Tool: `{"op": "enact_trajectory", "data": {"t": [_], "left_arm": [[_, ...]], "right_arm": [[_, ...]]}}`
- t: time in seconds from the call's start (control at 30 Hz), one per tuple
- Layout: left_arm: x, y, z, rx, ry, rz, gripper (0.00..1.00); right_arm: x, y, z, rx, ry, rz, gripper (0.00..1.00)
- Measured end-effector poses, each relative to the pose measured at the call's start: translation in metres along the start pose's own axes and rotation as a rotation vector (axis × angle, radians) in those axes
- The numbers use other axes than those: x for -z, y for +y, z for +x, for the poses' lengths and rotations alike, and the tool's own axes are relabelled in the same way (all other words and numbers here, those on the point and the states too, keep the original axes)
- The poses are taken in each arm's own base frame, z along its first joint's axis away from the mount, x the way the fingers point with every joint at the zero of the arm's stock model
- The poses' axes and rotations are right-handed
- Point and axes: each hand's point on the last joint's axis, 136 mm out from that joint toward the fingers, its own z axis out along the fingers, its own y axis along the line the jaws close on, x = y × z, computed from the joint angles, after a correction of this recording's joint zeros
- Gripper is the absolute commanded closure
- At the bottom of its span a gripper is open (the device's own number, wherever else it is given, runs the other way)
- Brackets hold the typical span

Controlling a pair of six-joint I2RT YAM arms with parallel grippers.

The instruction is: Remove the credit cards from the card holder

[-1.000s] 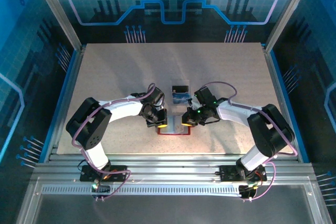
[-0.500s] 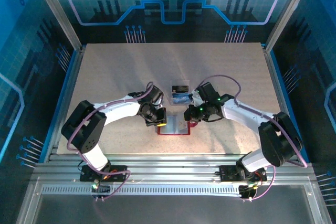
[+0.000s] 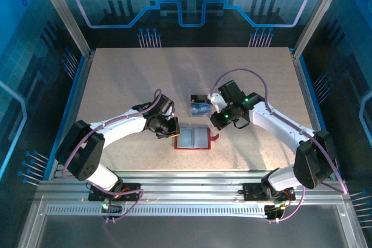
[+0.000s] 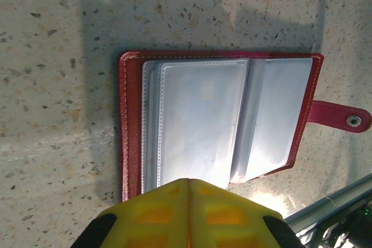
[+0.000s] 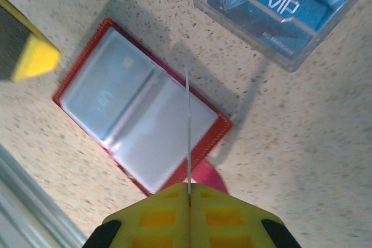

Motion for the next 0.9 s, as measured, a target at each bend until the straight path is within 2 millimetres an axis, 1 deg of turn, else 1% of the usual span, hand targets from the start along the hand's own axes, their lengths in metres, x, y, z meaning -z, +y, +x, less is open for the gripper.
{"op": "enact_trajectory", "data": {"t": [0.07, 0.13, 0.2, 0.27, 0.37, 0.53, 0.7, 0.9], "left_arm": [[0.003, 0.003, 0.0, 0.008, -0.012, 0.0, 0.91], [0.006, 0.005, -0.001, 0.014, -0.022, 0.004, 0.91], [0.009, 0.007, -0.003, 0.023, -0.034, 0.004, 0.9], [0.012, 0.009, -0.005, 0.036, -0.044, 0.006, 0.9], [0.014, 0.012, -0.006, 0.045, -0.053, 0.008, 0.9], [0.016, 0.015, -0.01, 0.059, -0.06, 0.007, 0.9], [0.021, 0.018, -0.016, 0.072, -0.081, 0.013, 0.9], [0.031, 0.023, -0.021, 0.09, -0.109, 0.022, 0.9]], "right_arm": [[0.004, -0.003, -0.001, 0.093, -0.003, 0.023, 1.0], [0.009, -0.004, -0.007, 0.176, -0.012, 0.04, 1.0], [0.017, -0.005, -0.017, 0.258, -0.029, 0.054, 1.0], [0.025, -0.005, -0.032, 0.341, -0.044, 0.062, 1.0], [0.03, -0.006, -0.05, 0.447, -0.04, 0.066, 1.0], [0.022, -0.011, -0.063, 0.566, 0.041, 0.056, 1.0], [0.012, -0.021, -0.077, 0.632, 0.102, 0.047, 1.0], [0.008, -0.033, -0.104, 0.699, 0.126, 0.058, 1.0]]}}
